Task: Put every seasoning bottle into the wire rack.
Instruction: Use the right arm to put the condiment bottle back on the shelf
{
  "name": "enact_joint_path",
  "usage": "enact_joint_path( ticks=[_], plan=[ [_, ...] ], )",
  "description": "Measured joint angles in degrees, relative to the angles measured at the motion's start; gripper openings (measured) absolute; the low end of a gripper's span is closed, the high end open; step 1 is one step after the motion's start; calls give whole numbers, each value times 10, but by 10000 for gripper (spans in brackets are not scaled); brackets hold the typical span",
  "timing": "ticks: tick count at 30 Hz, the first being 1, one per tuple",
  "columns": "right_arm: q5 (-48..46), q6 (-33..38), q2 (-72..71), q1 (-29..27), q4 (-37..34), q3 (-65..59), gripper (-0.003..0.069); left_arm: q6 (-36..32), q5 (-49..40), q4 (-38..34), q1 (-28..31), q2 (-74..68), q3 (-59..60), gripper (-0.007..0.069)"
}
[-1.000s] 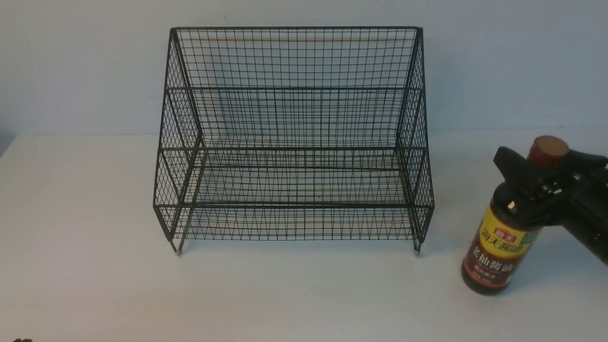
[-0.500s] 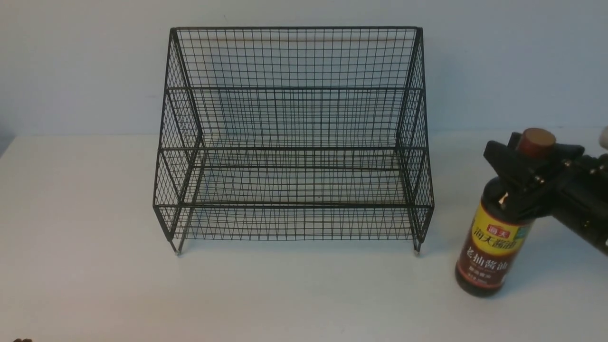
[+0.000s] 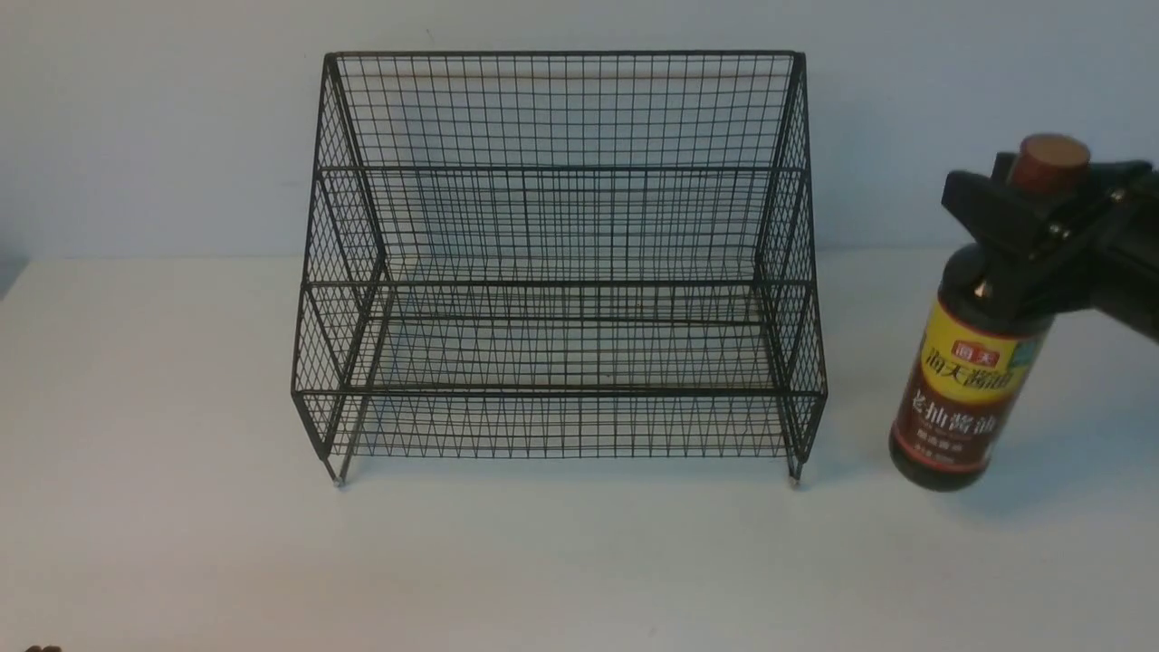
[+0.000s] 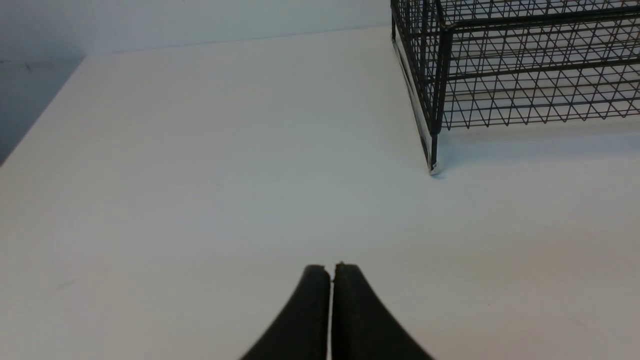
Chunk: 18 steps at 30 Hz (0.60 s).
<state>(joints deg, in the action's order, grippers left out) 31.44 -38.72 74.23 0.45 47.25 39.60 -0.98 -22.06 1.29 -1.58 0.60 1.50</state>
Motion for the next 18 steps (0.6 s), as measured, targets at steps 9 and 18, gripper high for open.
enact_joint_path(
  ticks=[9,18],
  plan=[
    [-60,-31,0,81,24,123,267,0,0,0,0,0,0,-5],
    [-87,-38,47,169,22,270,267,0,0,0,0,0,0,-5]
  ],
)
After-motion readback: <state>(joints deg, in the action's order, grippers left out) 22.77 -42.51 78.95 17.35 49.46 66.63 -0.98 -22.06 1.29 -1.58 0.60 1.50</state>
